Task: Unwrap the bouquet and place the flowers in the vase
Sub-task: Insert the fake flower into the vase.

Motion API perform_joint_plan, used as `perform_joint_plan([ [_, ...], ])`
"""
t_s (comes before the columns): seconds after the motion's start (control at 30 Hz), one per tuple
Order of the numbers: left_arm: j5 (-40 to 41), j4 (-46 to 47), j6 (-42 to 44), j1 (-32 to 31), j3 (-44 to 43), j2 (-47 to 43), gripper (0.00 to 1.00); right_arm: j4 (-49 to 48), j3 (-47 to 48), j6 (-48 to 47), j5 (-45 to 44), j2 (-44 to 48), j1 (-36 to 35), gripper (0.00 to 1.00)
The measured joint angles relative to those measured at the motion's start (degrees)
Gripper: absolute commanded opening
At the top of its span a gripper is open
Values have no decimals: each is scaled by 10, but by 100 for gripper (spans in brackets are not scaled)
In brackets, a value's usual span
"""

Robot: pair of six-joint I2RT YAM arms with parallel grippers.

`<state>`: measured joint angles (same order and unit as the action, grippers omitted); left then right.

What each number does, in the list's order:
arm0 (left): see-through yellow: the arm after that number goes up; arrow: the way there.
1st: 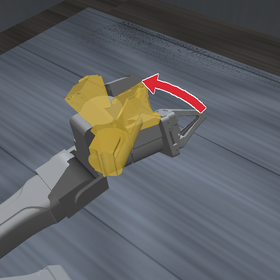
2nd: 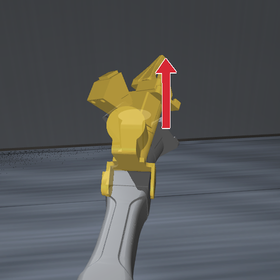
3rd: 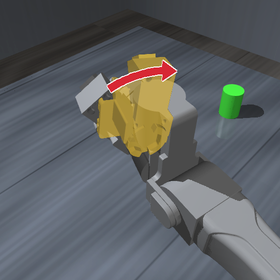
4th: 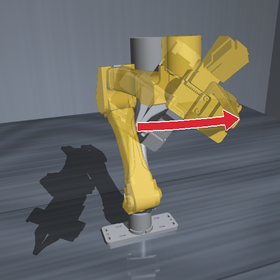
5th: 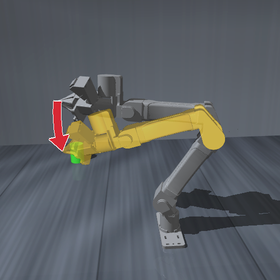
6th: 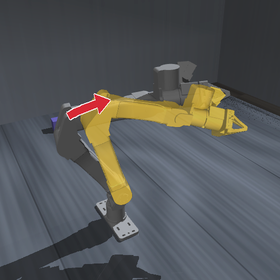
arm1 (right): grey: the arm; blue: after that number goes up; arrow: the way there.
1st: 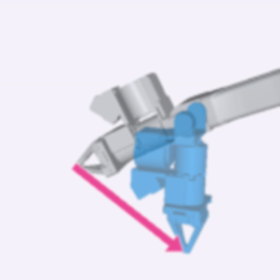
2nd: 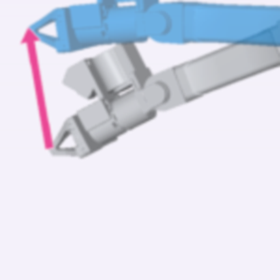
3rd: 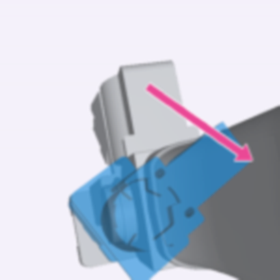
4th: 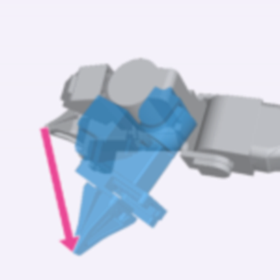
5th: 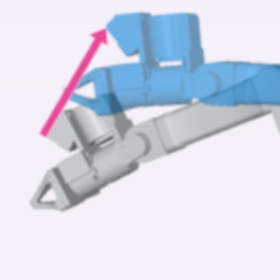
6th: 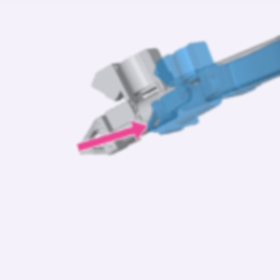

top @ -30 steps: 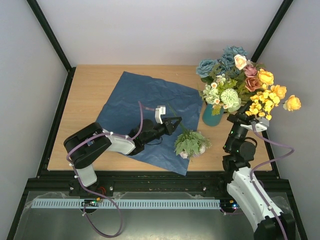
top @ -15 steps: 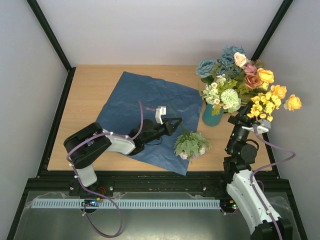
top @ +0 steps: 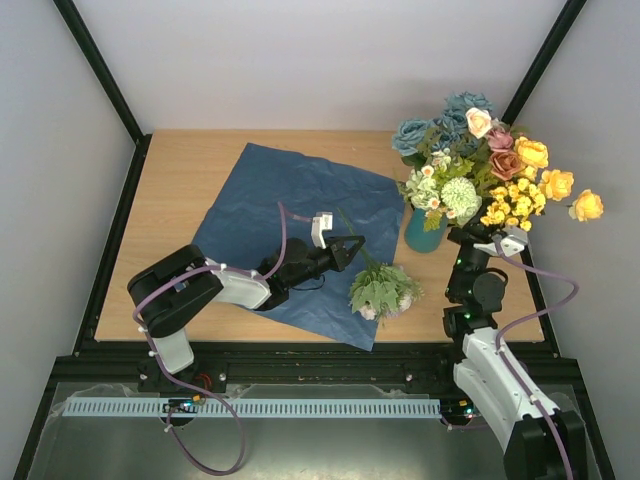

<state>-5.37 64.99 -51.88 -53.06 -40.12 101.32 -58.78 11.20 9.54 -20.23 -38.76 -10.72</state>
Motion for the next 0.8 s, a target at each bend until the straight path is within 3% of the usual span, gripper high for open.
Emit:
perform_joint_plan([
  [0.8, -2, 0, 0, -1, 0, 0, 2, 80, 34, -16, 14, -45, 0, 1],
])
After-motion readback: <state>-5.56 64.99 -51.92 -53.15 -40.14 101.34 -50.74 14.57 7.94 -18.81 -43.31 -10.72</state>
